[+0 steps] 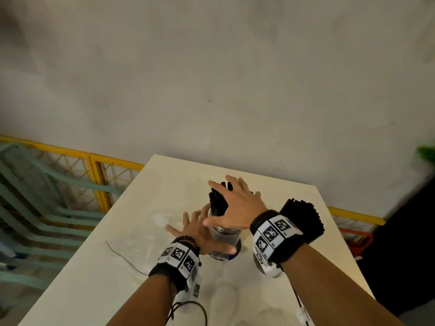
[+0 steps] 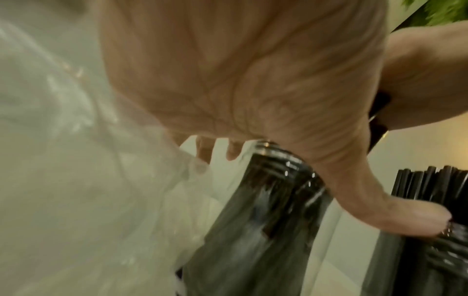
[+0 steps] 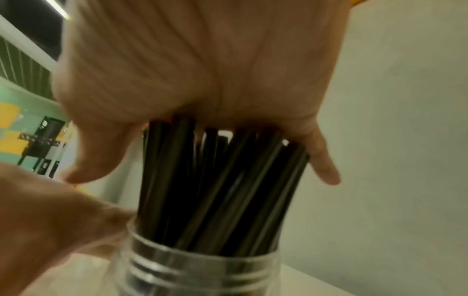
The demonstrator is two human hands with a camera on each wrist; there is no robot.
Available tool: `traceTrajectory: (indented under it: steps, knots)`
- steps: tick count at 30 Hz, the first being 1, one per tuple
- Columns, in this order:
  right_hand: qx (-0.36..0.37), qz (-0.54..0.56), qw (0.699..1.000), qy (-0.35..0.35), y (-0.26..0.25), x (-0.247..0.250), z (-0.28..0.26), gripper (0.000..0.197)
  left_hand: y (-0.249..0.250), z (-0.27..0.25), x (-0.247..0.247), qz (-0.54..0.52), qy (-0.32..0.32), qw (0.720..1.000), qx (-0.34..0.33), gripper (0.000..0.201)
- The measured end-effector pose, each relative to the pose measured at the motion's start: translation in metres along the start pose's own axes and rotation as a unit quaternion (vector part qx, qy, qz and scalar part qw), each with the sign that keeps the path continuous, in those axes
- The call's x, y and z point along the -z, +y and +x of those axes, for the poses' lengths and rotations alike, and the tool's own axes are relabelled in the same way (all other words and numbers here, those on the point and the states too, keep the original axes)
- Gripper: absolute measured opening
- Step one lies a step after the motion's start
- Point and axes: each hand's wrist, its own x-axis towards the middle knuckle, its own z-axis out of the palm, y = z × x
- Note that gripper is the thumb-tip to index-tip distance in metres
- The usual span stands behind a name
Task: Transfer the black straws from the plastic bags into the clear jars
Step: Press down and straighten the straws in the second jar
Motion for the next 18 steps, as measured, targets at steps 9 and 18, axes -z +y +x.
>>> traceTrajectory:
  steps: [9, 18]
  knots:
    - [-0.097, 0.044, 0.983, 0.15, -0.01, 0.002, 0.007, 0.05, 0.0, 0.008, -0.023, -0.127, 0.094, 0.986, -0.056, 0.104]
    - [-0.145, 0.069, 0.982, 0.096, 0.016, 0.055, -0.003, 0.077, 0.002, 0.004, -0.017, -0.126, 0.086, 0.987, -0.053, 0.089]
